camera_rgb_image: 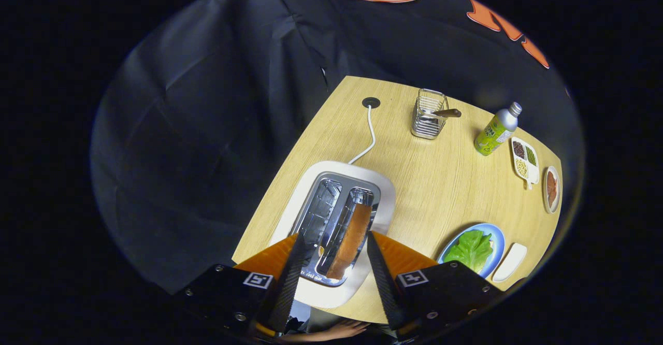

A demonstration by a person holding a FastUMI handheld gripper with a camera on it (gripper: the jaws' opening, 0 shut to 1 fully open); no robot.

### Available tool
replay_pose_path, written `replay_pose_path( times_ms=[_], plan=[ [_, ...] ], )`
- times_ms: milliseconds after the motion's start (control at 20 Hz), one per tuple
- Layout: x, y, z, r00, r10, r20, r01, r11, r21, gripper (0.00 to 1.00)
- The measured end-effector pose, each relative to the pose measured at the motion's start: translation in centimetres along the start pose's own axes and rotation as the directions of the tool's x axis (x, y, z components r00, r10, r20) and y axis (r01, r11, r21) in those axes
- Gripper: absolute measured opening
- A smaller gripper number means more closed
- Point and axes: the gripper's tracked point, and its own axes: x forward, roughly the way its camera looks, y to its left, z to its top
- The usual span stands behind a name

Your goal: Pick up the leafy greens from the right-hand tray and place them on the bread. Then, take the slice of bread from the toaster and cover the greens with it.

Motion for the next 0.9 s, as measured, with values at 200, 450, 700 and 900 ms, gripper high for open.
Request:
replay_pose_path(
  times_ms=[200, 450, 700, 900],
  plan=[
    [1.5, -0.8, -0.2, 0.997, -0.072, -0.015, 0.072, 0.997, -0.028, 0.54],
    [1.6, -0.5, 0.2, 0.997, -0.075, -0.002, 0.075, 0.997, -0.019, 0.3],
    [0.3, -0.8, 0.6, 0.999, -0.037, 0.026, 0.037, 0.999, -0.011, 0.14],
    [-2.9, -0.6, 1.6, 0.995, 0.03, 0.1, -0.031, 0.999, 0.015, 0.13]
  ],
)
